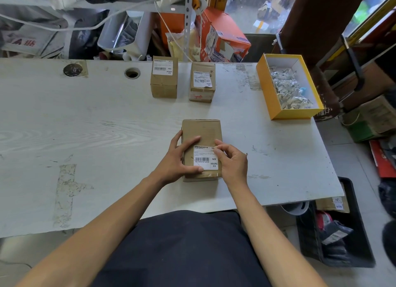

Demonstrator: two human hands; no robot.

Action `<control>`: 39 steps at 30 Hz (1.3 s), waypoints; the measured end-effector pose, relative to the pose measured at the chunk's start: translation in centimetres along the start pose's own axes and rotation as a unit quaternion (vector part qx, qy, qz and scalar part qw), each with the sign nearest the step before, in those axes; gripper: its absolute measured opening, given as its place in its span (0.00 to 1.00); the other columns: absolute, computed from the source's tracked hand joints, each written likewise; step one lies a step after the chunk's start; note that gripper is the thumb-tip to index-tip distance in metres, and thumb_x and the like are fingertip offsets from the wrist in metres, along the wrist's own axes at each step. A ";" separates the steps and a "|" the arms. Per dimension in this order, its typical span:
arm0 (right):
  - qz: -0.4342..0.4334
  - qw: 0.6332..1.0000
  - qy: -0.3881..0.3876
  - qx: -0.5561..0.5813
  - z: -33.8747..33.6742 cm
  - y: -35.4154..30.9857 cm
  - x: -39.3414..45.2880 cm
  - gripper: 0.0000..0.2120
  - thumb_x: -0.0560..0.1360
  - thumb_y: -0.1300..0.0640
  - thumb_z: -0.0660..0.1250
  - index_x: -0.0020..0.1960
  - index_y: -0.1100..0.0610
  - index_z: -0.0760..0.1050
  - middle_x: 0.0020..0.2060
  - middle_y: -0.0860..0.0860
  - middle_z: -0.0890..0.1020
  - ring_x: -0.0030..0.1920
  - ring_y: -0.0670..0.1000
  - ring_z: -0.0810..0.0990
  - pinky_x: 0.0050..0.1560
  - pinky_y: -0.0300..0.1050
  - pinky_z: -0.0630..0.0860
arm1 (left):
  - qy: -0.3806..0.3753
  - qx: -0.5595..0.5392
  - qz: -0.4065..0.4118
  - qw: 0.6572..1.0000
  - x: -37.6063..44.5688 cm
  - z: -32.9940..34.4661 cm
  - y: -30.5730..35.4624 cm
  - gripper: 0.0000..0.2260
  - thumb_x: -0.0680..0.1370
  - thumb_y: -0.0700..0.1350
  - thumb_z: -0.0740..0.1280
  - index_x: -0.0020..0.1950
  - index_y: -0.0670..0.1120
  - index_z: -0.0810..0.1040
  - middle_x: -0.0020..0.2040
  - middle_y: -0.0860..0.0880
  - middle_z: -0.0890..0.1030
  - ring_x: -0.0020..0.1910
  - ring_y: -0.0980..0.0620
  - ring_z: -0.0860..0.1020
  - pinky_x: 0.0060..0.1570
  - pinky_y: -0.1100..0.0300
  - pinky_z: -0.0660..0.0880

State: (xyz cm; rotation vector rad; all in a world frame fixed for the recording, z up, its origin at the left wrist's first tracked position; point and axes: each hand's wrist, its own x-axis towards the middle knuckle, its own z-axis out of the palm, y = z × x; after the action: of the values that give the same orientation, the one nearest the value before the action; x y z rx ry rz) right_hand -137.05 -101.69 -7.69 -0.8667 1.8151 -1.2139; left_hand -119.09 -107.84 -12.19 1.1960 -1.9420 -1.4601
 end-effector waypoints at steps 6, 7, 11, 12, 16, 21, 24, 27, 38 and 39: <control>0.003 1.000 -0.002 0.014 0.0 0.2 0.0 0.08 0.76 0.61 0.70 0.41 0.50 0.82 0.55 0.44 0.84 0.52 0.44 0.83 0.45 0.44 0.82 | -0.002 0.000 -0.002 1.000 0.0 0.0 0.0 0.41 0.61 0.62 0.79 0.71 0.70 0.67 0.79 0.59 0.48 0.72 0.57 0.64 0.69 0.50 0.71; 0.003 1.000 -0.002 0.018 0.1 0.2 0.0 0.08 0.76 0.61 0.70 0.41 0.50 0.82 0.55 0.44 0.84 0.52 0.44 0.83 0.45 0.43 0.82 | -0.002 -0.002 0.000 1.000 0.0 -0.1 0.0 0.41 0.61 0.62 0.79 0.71 0.70 0.67 0.79 0.59 0.48 0.72 0.57 0.64 0.69 0.50 0.72; 0.003 1.000 -0.005 0.027 0.0 0.1 0.0 0.09 0.76 0.62 0.70 0.40 0.50 0.81 0.55 0.46 0.84 0.52 0.44 0.83 0.44 0.42 0.81 | 0.000 -0.004 0.000 1.000 0.0 0.0 -0.1 0.41 0.61 0.61 0.79 0.71 0.70 0.67 0.78 0.60 0.48 0.73 0.56 0.64 0.69 0.50 0.72; 0.003 1.000 -0.006 0.028 0.0 0.1 0.0 0.09 0.76 0.62 0.70 0.40 0.50 0.81 0.55 0.46 0.84 0.52 0.44 0.83 0.44 0.41 0.81 | 0.001 -0.006 -0.001 1.000 0.0 0.0 -0.1 0.41 0.61 0.61 0.79 0.71 0.70 0.67 0.78 0.60 0.49 0.73 0.56 0.64 0.69 0.50 0.72; 0.001 1.000 -0.005 0.022 0.0 0.2 0.0 0.08 0.76 0.61 0.70 0.41 0.50 0.81 0.55 0.45 0.84 0.52 0.44 0.83 0.44 0.42 0.81 | 0.002 -0.006 0.001 1.000 0.0 0.0 -0.1 0.41 0.61 0.61 0.80 0.72 0.69 0.67 0.78 0.61 0.48 0.72 0.58 0.64 0.69 0.50 0.72; 0.006 1.000 -0.003 0.028 0.0 0.3 0.1 0.08 0.75 0.61 0.70 0.40 0.51 0.81 0.55 0.45 0.84 0.51 0.44 0.83 0.45 0.43 0.81 | 0.001 0.000 0.002 1.000 0.0 0.0 -0.1 0.41 0.61 0.62 0.79 0.72 0.68 0.67 0.78 0.60 0.48 0.72 0.58 0.64 0.69 0.49 0.72; 0.004 1.000 -0.004 0.020 0.0 0.2 0.0 0.08 0.76 0.61 0.70 0.41 0.50 0.81 0.55 0.45 0.84 0.52 0.44 0.83 0.44 0.43 0.82 | -0.001 0.001 0.000 1.000 -0.1 0.0 0.0 0.41 0.61 0.62 0.79 0.72 0.69 0.67 0.78 0.59 0.48 0.72 0.57 0.63 0.70 0.49 0.71; 0.001 1.000 -0.006 0.017 0.0 0.2 0.0 0.07 0.76 0.61 0.69 0.42 0.51 0.81 0.55 0.45 0.83 0.52 0.44 0.83 0.44 0.42 0.82 | 0.001 0.001 0.001 1.000 -0.1 0.0 0.0 0.41 0.61 0.62 0.79 0.71 0.69 0.67 0.78 0.59 0.48 0.75 0.53 0.62 0.70 0.48 0.71; 0.005 1.000 -0.003 0.008 -0.1 0.3 0.2 0.05 0.76 0.61 0.69 0.43 0.53 0.82 0.56 0.46 0.84 0.51 0.45 0.83 0.45 0.47 0.83 | 0.002 0.007 0.004 1.000 0.0 -0.1 -0.1 0.41 0.61 0.63 0.78 0.72 0.70 0.67 0.79 0.59 0.48 0.74 0.55 0.62 0.69 0.48 0.71; 0.005 1.000 -0.003 0.008 -0.1 0.3 0.1 0.05 0.76 0.61 0.69 0.43 0.53 0.82 0.56 0.46 0.84 0.51 0.45 0.83 0.45 0.47 0.83 | 0.001 0.007 0.004 1.000 -0.1 -0.1 -0.1 0.41 0.61 0.63 0.78 0.72 0.70 0.67 0.79 0.59 0.48 0.74 0.55 0.62 0.69 0.49 0.72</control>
State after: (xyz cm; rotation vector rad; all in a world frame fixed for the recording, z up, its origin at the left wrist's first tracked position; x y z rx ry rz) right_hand -137.24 -101.66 -8.00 -0.8508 1.8008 -1.2175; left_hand -119.00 -107.83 -12.21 1.1928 -1.9563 -1.4430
